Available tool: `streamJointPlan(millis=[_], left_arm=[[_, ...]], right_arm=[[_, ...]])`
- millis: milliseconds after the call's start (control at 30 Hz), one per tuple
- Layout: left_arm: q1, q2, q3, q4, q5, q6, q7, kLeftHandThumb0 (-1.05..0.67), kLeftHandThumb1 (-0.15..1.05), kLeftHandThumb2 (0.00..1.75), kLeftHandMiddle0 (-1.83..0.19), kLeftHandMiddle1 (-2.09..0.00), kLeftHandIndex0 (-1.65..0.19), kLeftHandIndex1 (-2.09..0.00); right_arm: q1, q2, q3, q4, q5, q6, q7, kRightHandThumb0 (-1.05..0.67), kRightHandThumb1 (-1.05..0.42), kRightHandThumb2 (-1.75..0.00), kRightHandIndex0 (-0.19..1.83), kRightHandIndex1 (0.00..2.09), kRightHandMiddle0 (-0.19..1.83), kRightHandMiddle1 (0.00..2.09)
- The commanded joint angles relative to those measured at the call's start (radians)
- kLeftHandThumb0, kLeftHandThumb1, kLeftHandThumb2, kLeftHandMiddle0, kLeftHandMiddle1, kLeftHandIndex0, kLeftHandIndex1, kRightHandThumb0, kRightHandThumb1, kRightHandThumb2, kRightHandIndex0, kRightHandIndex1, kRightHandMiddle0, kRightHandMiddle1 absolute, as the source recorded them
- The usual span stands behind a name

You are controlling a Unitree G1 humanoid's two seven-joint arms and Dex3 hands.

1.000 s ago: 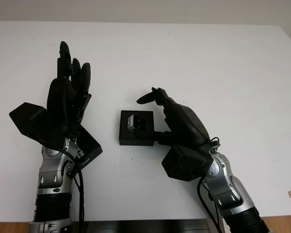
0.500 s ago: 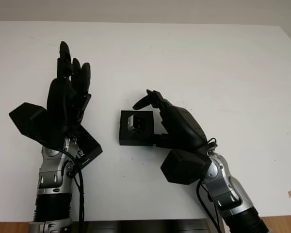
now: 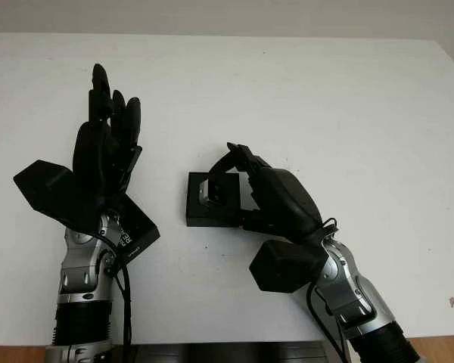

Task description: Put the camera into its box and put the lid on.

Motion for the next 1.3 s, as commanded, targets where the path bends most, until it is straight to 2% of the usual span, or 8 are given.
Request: streamJointPlan(millis=[0,333,567,733,800,900,1000,1267], left_arm=[[-0.008,0.001,0.004,0.007,-0.002,-0.012,-0.001,-0.74,1.05,0.33,0.19,0.0,0.19,0.0],[-0.005,0.006,0.003,0.005,0.002,-0.014,-0.005,-0.73,1.05,0.34,0.19,0.0,0.19,0.0],[0.0,0.015,0.003,-0.001,0.004,-0.008,-0.013,-0.73,1.05,0.36,0.19,0.0,0.19,0.0],[0.002,0.029,0.001,-0.007,0.002,0.004,-0.029,-0.73,1.05,0.4,0.19,0.0,0.19,0.0],[0.004,0.033,0.0,-0.011,0.002,0.01,-0.031,-0.73,1.05,0.41,0.19,0.0,0.19,0.0],[0.005,0.037,-0.001,-0.016,0.003,0.018,-0.03,-0.73,1.05,0.42,0.19,0.0,0.19,0.0],[0.006,0.039,-0.002,-0.019,0.003,0.018,-0.032,-0.73,1.05,0.43,0.19,0.0,0.19,0.0],[0.006,0.034,-0.002,-0.019,0.006,0.005,-0.026,-0.72,1.05,0.42,0.19,0.0,0.19,0.0]], right_arm=[[-0.007,-0.007,0.001,0.01,-0.01,-0.001,-0.007,-0.48,-1.02,-0.06,0.21,0.11,-0.11,1.49],[-0.016,-0.016,0.009,0.005,-0.044,0.022,0.019,-0.48,-1.05,-0.1,0.2,0.1,-0.11,1.43],[-0.023,-0.016,0.017,-0.016,-0.071,0.063,0.067,-0.5,-1.05,-0.16,0.23,0.12,-0.07,1.47],[-0.022,-0.009,0.014,-0.024,-0.054,0.074,0.087,-0.38,-1.05,-0.14,0.33,0.22,0.12,1.73],[-0.022,-0.01,0.015,-0.025,-0.053,0.074,0.088,-0.34,-1.05,-0.15,0.34,0.31,0.15,1.85],[-0.022,-0.014,0.017,-0.03,-0.057,0.075,0.094,-0.32,-1.05,-0.16,0.14,0.76,0.19,1.94],[-0.022,-0.02,0.02,-0.033,-0.063,0.07,0.096,-0.31,-1.05,-0.13,0.08,0.95,0.26,1.99],[-0.019,-0.027,0.022,-0.046,-0.062,0.067,0.112,-0.29,-1.05,-0.1,0.03,1.06,0.3,2.03]])
